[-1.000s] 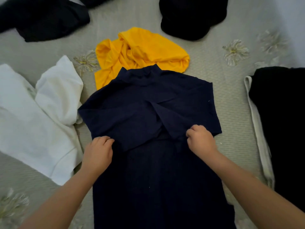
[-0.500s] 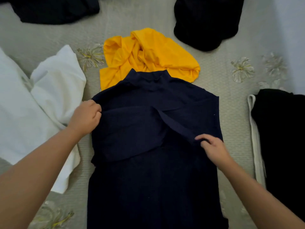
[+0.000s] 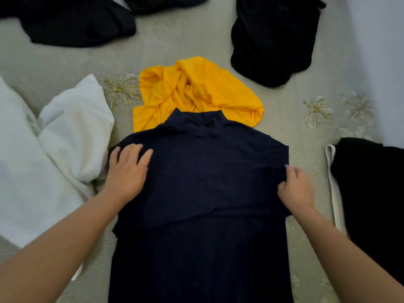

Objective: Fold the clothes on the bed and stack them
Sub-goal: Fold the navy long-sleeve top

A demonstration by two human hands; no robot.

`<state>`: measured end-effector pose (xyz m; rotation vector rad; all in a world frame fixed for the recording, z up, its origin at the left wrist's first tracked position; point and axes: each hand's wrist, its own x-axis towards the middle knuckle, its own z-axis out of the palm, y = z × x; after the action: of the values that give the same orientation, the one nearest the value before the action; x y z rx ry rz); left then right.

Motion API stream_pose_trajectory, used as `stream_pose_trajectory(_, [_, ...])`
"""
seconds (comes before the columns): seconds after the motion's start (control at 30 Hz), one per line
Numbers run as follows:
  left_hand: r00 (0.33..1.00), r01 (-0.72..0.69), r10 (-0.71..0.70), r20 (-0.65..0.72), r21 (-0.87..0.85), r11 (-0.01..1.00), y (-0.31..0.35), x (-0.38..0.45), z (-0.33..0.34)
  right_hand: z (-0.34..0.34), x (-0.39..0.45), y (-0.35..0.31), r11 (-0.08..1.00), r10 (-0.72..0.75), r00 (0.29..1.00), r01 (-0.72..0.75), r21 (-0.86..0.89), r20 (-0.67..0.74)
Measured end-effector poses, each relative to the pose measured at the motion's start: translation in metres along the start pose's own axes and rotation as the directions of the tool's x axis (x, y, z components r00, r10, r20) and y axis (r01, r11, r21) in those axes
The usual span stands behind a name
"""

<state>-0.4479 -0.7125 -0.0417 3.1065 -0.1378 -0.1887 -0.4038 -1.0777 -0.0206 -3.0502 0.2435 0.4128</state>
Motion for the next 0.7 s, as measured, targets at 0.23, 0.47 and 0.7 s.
stream_pose_trajectory(0.23, [0.906,-0.357,0.347,0.242,-0.003,0.934,0.005,-0.086,0.023,0.033,-0.033,0.010,0.832,-0.287,0.878,0.427,-0.355,0.384])
stream_pose_trajectory(0.47, [0.958,-0.287,0.287,-0.007,-0.019,0.958,-0.022,-0.107,0.022,0.028,-0.049,0.008,0.802,-0.449,0.866,0.499,-0.328,0.221])
stream_pose_trajectory(0.7, [0.837,-0.159,0.067,0.543,0.124,0.980,-0.020,-0.123,0.018,0.045,-0.080,0.006,0.764,-0.236,0.860,0.452,-0.460,0.453])
